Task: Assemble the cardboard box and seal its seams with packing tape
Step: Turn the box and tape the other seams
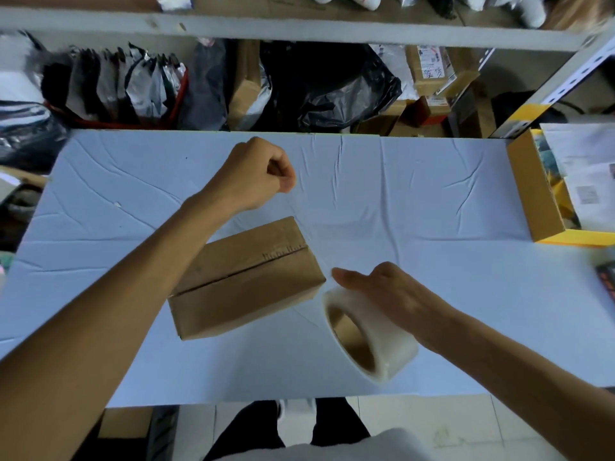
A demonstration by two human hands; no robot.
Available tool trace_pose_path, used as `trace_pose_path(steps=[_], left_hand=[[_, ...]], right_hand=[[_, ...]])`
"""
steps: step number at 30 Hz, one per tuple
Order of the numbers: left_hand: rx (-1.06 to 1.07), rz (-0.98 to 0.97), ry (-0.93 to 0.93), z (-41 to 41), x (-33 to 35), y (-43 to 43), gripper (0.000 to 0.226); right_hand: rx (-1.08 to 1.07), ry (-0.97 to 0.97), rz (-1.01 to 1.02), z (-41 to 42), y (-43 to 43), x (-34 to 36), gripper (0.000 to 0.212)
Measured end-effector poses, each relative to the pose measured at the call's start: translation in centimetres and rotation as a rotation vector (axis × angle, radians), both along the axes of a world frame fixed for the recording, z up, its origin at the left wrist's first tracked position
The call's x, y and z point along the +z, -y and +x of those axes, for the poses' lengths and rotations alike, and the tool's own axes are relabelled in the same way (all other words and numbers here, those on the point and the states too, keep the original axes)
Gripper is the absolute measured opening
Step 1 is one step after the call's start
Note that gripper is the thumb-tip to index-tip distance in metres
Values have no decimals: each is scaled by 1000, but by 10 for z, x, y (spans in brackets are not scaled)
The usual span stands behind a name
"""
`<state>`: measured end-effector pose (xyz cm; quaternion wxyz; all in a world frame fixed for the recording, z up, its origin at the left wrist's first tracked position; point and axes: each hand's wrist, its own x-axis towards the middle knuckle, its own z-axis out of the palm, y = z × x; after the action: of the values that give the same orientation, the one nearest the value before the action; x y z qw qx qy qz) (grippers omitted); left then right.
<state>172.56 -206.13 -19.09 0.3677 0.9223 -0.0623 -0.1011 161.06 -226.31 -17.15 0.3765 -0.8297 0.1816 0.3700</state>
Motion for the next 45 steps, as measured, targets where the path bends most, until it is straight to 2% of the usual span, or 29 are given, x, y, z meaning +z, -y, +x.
trace_pose_path(steps=[6,21,37,41,45], left_hand=[[-43,22,-123,0,-19,-1,8],[-17,-9,-130,5,-39,-12,7],[-25,-40,-231,-1,-57,-12,2],[-6,-170,-376,-2,-55,-20,18],[11,-142,-296,-4,-53,-19,19]], right_hand=[[-48,-2,-20,-8,-4,-16,52],[-32,82,-97,-6,-16,-42,58],[-30,41,-121,-2,-17,-54,67],[-20,47,-119,-1,-16,-53,66],[-30,46,-122,-2,-16,-54,66]])
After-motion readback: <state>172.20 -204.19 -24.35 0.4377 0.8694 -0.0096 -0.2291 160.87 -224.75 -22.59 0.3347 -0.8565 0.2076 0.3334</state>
